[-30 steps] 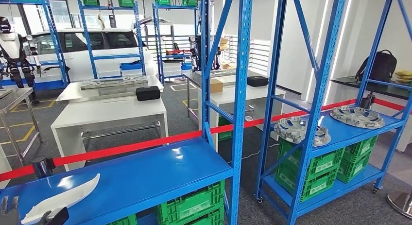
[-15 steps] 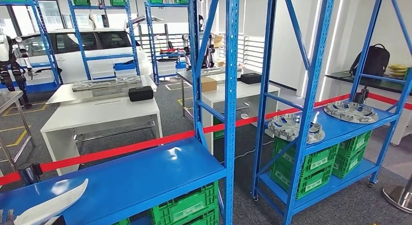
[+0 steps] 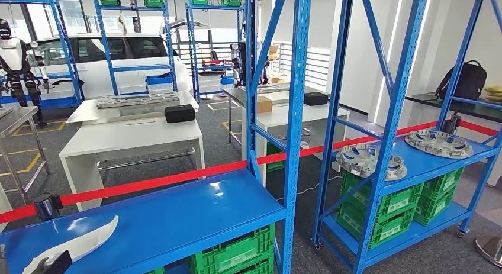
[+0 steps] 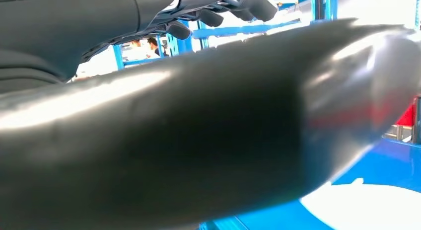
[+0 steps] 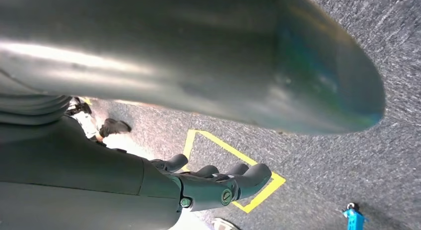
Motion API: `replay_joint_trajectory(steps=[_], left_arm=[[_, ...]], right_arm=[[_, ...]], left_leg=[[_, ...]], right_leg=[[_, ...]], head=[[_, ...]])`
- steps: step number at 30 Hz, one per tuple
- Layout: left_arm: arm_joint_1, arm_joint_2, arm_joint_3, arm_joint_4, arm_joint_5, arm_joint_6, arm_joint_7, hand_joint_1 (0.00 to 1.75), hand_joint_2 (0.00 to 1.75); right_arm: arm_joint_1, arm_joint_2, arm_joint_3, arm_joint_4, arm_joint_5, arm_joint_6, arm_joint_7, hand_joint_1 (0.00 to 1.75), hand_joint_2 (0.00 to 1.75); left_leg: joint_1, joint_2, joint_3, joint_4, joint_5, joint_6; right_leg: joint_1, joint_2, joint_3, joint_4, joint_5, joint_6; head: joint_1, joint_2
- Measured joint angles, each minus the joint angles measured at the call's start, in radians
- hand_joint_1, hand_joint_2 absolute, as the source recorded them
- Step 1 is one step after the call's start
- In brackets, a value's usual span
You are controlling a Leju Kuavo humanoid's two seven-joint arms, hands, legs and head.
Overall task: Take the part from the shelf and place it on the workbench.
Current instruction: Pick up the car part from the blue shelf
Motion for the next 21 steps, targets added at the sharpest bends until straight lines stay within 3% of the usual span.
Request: replay_joint_trajectory(steps=[5,7,9,10,11,13,15,16,19,21], left_arm=[[-0.005,0.001,0.001,-0.001,0.000,0.000,0.000,0.00,0.00],[-0.009,0.002,0.001,-0.001,-0.001,-0.003,0.002,0.00,0.00],[-0.007,0.002,0.001,0.001,-0.001,-0.006,0.003,0.00,0.00],[-0.004,0.002,0.001,0.003,-0.001,-0.007,0.004,0.00,0.00],[-0.002,0.002,0.001,0.003,-0.001,-0.007,0.004,0.00,0.00],[-0.001,0.002,0.001,0.003,-0.001,-0.006,0.005,0.00,0.00],[-0.004,0.002,0.001,0.002,-0.002,-0.005,0.006,0.00,0.00],[-0.005,0.002,0.001,0.003,-0.002,-0.005,0.006,0.00,0.00],[-0.004,0.001,0.001,0.003,-0.002,0.000,0.007,0.00,0.00],[-0.004,0.000,0.002,0.003,-0.002,0.004,0.007,0.00,0.00]], right_arm=[[-0.002,0.000,0.000,0.000,0.000,0.001,0.000,0.00,0.00],[-0.002,0.000,-0.001,0.000,-0.001,0.001,0.000,0.00,0.00],[-0.001,0.000,-0.001,0.000,-0.001,0.000,0.000,0.00,0.00],[0.000,0.000,-0.001,0.000,-0.001,0.000,0.000,0.00,0.00],[0.000,0.000,-0.001,0.000,-0.001,0.000,0.000,0.00,0.00],[0.000,0.000,-0.001,0.000,-0.002,-0.001,0.000,0.00,0.00],[0.000,0.000,-0.002,0.000,-0.002,-0.002,-0.001,0.00,0.00],[0.000,0.000,-0.002,0.000,-0.002,-0.002,-0.001,0.00,0.00],[0.001,0.000,-0.002,0.000,-0.002,-0.003,-0.001,0.00,0.00],[-0.001,0.000,-0.002,0.000,0.000,-0.003,-0.001,0.00,0.00]], left_leg=[[-0.001,0.000,-0.005,0.016,-0.019,-0.029],[0.001,0.001,-0.052,0.111,-0.067,-0.038],[0.001,0.001,-0.125,0.246,-0.117,-0.042],[0.001,0.001,-0.148,0.282,-0.120,-0.042],[0.001,0.002,-0.154,0.281,-0.103,-0.041],[0.001,0.001,-0.107,0.167,-0.026,-0.033],[-0.004,0.001,-0.044,0.040,0.023,-0.024],[-0.006,0.001,-0.028,0.007,0.030,-0.020],[-0.006,0.000,-0.021,-0.008,0.026,-0.007],[0.000,0.001,-0.013,-0.016,0.027,0.004]], right_leg=[[0.000,0.004,0.016,-0.022,-0.002,-0.034],[-0.002,0.004,0.021,-0.026,-0.004,-0.043],[-0.001,0.004,0.025,-0.025,-0.008,-0.048],[-0.001,0.005,0.027,-0.025,-0.010,-0.048],[-0.001,0.005,0.029,-0.025,-0.013,-0.048],[-0.001,0.006,0.038,-0.025,-0.018,-0.044],[0.002,0.007,0.044,-0.024,-0.024,-0.037],[0.002,0.007,0.044,-0.024,-0.026,-0.032],[0.002,0.006,0.045,-0.029,-0.027,-0.016],[0.004,0.005,0.026,0.013,-0.051,-0.007]], head=[[-0.004,0.000],[-0.007,0.000],[-0.009,0.000],[-0.009,0.000],[-0.009,0.000],[-0.010,0.000],[-0.011,0.000],[-0.010,0.000],[-0.007,0.000],[-0.004,0.000]])
